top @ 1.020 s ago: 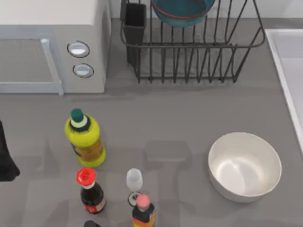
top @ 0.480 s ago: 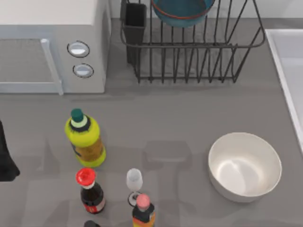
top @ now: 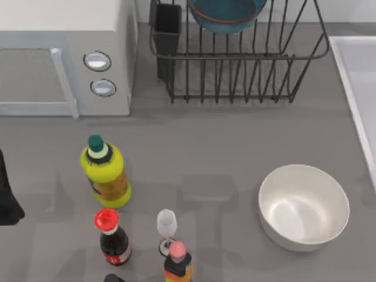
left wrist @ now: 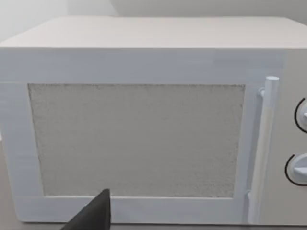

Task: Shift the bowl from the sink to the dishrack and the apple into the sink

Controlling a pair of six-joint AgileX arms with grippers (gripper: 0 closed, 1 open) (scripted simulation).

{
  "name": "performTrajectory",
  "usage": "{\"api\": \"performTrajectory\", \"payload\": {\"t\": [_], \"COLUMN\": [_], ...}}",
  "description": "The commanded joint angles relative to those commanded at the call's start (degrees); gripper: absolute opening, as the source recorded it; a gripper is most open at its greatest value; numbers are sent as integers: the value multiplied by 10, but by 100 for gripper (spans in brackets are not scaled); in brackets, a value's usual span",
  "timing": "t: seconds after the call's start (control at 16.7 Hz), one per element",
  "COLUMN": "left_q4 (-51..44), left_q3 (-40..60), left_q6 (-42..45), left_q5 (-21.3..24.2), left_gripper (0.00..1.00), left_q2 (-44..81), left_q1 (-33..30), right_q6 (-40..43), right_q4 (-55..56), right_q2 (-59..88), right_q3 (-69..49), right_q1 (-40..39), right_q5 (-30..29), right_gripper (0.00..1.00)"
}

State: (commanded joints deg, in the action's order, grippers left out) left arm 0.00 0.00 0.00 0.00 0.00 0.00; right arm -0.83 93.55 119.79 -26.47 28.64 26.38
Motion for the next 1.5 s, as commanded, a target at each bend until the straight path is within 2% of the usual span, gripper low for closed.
{"api": "performTrajectory", "payload": {"t": [0.42, 1.2, 1.5], "left_q4": [0, 0, 0], "left_q3": [0, 0, 0], "left_q6": [0, 0, 0], "left_q5": [0, 0, 0], "left_gripper": [100, 100, 100], "left_q2": [0, 0, 0], "left_q1": [0, 0, 0], "right_q6": [4, 8, 8], "right_q4": [-209, -782, -917], "right_q2": [-282, -1017, -1176], "right_q3": [56, 218, 258], "right_q1": [-64, -241, -280], "right_q5": [-62, -217, -257], "right_gripper": [100, 100, 100]}}
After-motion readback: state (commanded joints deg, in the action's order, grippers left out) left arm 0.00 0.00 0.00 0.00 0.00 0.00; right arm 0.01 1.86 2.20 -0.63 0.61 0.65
